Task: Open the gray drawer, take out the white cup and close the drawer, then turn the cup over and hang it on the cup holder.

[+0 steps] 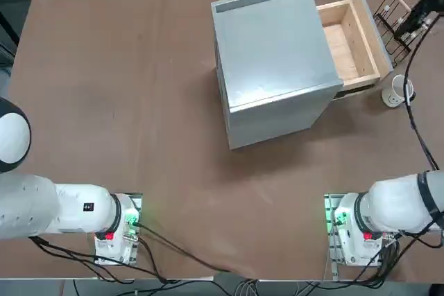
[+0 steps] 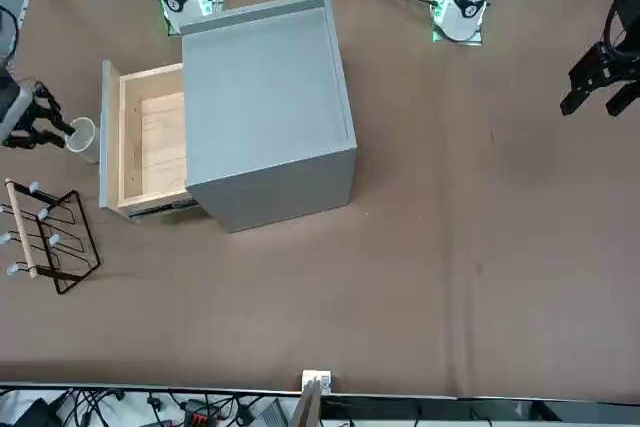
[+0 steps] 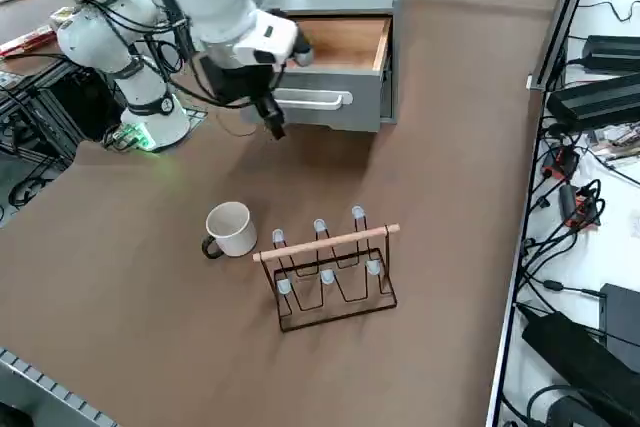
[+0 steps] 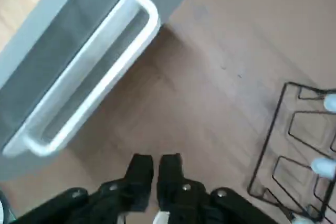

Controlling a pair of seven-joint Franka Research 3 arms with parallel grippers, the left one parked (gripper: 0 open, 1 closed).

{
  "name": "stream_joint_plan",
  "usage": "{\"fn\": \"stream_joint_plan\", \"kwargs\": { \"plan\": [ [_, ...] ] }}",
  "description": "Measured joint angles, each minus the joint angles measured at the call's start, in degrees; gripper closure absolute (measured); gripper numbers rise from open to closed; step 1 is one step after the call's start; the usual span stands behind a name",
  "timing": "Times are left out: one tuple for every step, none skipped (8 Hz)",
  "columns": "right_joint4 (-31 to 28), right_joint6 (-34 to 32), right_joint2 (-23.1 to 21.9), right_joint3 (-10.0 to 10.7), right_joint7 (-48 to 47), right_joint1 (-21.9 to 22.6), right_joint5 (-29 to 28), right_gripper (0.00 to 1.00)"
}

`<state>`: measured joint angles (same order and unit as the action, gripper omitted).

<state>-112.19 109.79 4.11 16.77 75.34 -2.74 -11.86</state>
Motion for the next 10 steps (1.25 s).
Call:
{"fn": "stream_joint_plan", "kwargs": {
  "plan": [
    [1.1,0.0,1.9,-0.1,-2.7,1.6,-0.8,0.97],
    [2.4,0.0,3.1,-0.1,-6.6,3.3,-1.6,0.99],
    [3.8,-0.1,3.6,-0.2,-11.4,5.4,-1.9,0.99],
    [4.9,-0.2,3.7,-0.2,-16.1,7.4,-1.8,0.99],
    [5.1,-0.6,3.7,-0.2,-20.1,9.3,-1.9,0.99],
    [5.1,-1.2,3.8,-0.2,-24.3,11.4,-2.2,0.99],
    [5.1,-2.0,3.9,-0.2,-28.5,13.6,-3.2,0.99],
    [5.0,-2.9,4.0,-0.2,-31.9,15.8,-4.9,0.99],
    [4.9,-3.6,4.1,-0.2,-34.4,17.8,-6.5,0.99],
    [4.7,-3.9,4.3,-0.2,-36.7,19.7,-7.7,0.99]
  ]
}}
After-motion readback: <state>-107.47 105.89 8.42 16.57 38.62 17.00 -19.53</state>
